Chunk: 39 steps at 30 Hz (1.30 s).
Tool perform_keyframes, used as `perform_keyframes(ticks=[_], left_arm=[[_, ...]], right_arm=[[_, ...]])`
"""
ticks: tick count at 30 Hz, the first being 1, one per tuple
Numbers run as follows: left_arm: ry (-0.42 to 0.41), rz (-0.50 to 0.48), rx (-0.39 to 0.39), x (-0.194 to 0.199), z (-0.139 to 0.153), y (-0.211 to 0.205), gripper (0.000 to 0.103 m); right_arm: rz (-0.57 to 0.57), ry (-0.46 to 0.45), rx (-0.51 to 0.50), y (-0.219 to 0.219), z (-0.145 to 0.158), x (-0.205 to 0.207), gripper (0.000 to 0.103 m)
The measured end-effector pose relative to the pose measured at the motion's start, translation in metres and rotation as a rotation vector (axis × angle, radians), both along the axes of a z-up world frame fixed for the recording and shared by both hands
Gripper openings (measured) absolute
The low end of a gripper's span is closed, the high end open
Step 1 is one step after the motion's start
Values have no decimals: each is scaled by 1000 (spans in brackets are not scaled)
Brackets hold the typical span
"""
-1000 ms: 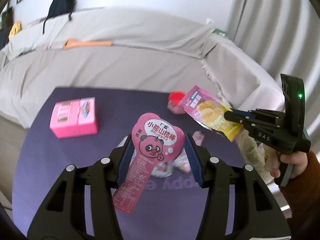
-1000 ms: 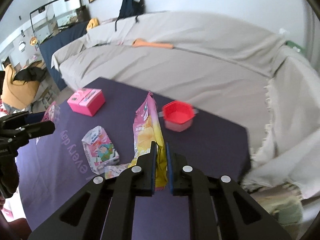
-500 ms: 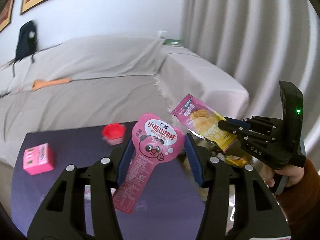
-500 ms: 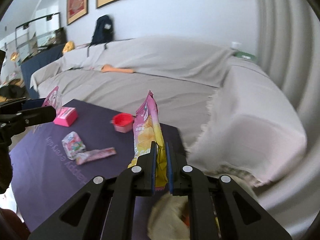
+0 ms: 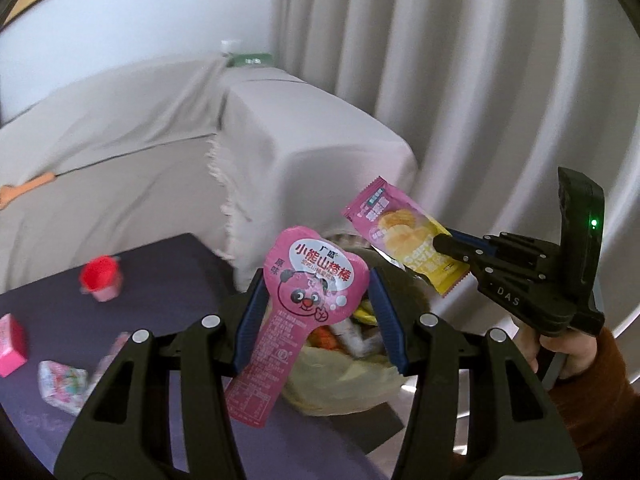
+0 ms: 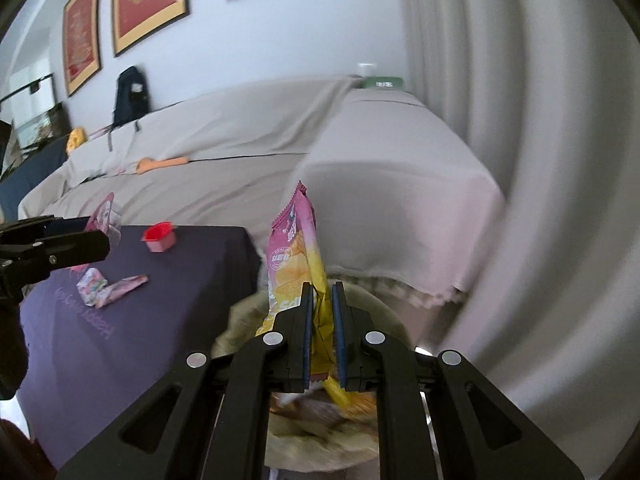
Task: Collect trash
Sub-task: 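Lower the lollipop card into the trash bag and open the left gripper, then release the chip bag into the trash bag with the right gripper while the left gripper returns to the table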
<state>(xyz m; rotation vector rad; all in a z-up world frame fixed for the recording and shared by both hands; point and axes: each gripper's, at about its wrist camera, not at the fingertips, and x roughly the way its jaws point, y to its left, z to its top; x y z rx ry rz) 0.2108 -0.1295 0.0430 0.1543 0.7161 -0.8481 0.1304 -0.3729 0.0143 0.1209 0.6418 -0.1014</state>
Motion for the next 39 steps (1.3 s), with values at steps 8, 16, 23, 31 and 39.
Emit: perform_keyframes(ticks=[8, 16, 23, 31, 39], left_arm=[[131, -54, -57, 14, -49, -49, 49], [208, -57, -63, 28, -82, -76, 49], [239, -82, -55, 35, -90, -85, 66], [233, 32, -72, 50, -86, -54, 72], [204, 139, -33, 53, -86, -8, 72]], right_arm=[[-73, 14, 13, -30, -17, -28, 11], [-108, 36, 38, -48, -31, -32, 11], [-113, 56, 52, -53, -40, -26, 11], [-86, 77, 67, -45, -49, -9, 11], [-38, 117, 73, -20, -66, 17, 11]])
